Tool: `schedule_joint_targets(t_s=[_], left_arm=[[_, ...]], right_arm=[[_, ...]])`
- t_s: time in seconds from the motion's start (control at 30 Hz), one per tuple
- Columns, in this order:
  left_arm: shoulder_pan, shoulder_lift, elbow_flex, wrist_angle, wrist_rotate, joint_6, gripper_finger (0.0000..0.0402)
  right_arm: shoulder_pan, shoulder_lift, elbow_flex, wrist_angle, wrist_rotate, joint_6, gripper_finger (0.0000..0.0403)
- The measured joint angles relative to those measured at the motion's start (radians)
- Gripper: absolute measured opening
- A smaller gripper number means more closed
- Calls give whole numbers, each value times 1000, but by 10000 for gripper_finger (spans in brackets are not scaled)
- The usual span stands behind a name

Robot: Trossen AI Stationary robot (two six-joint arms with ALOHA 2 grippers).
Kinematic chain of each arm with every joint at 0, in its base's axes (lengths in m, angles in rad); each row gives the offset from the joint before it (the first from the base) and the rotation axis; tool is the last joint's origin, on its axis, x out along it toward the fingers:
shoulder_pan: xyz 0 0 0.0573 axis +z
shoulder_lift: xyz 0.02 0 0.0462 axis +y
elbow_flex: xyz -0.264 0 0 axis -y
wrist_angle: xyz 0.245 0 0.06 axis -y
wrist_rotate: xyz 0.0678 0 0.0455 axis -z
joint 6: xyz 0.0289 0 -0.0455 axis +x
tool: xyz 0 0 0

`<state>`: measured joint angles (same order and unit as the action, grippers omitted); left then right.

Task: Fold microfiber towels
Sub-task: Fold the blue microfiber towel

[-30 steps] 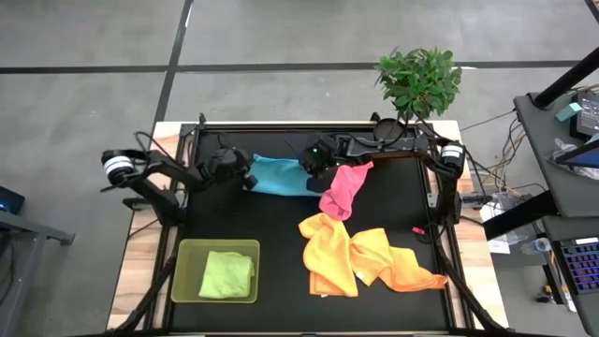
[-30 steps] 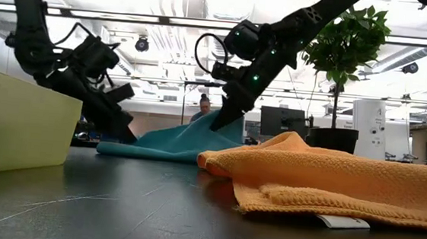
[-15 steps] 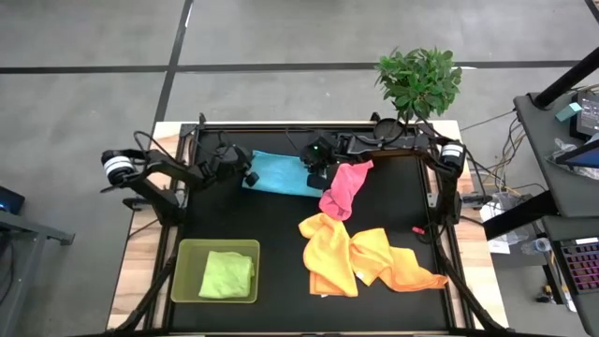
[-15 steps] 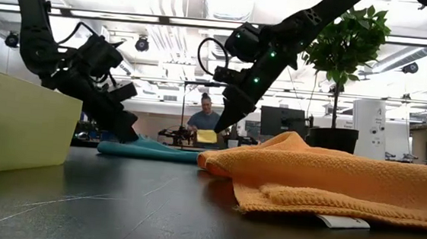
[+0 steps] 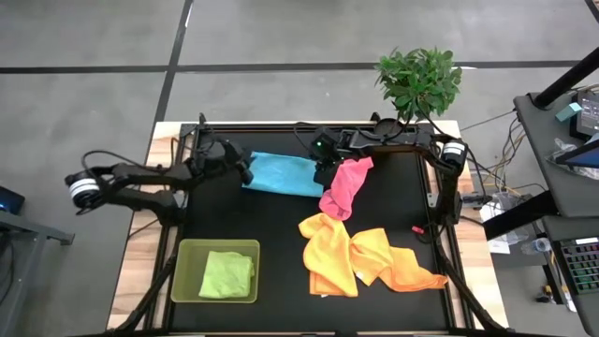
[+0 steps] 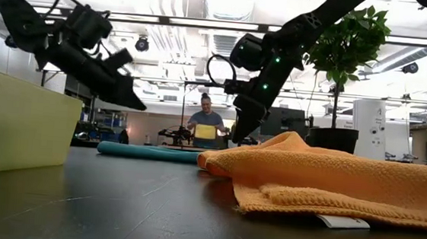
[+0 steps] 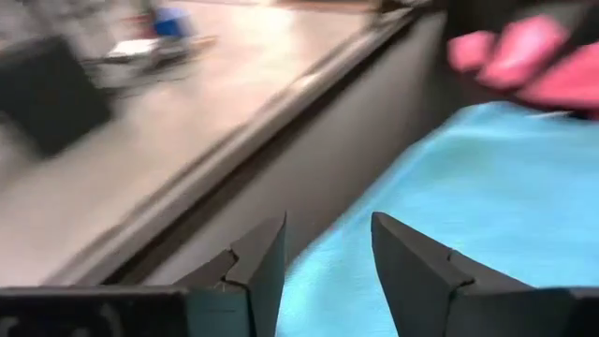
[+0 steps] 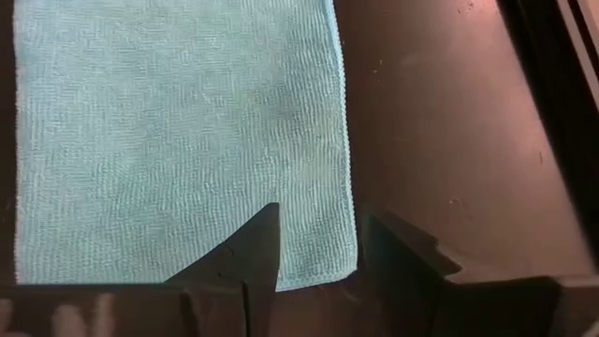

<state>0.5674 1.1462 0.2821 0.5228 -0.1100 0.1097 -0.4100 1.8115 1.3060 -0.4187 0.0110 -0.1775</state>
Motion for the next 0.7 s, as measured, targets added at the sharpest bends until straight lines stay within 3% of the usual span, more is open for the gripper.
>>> schedule_joint_targets(t_s=[0.1, 0.23, 0.37, 0.7], left_arm=[[-12, -13, -1, -9, 107, -84, 136], [-46, 34, -3, -10, 117, -195, 116], [-79, 121, -2, -12, 119, -221, 93], [-87, 314, 25, -9, 117, -263, 51]], right_arm=[[-3, 0, -1, -2, 1, 8, 134], [-22, 3, -2, 0, 16, 42, 117], [-50, 12, -3, -14, 1, 207, 111], [-70, 12, -50, 14, -11, 397, 154]])
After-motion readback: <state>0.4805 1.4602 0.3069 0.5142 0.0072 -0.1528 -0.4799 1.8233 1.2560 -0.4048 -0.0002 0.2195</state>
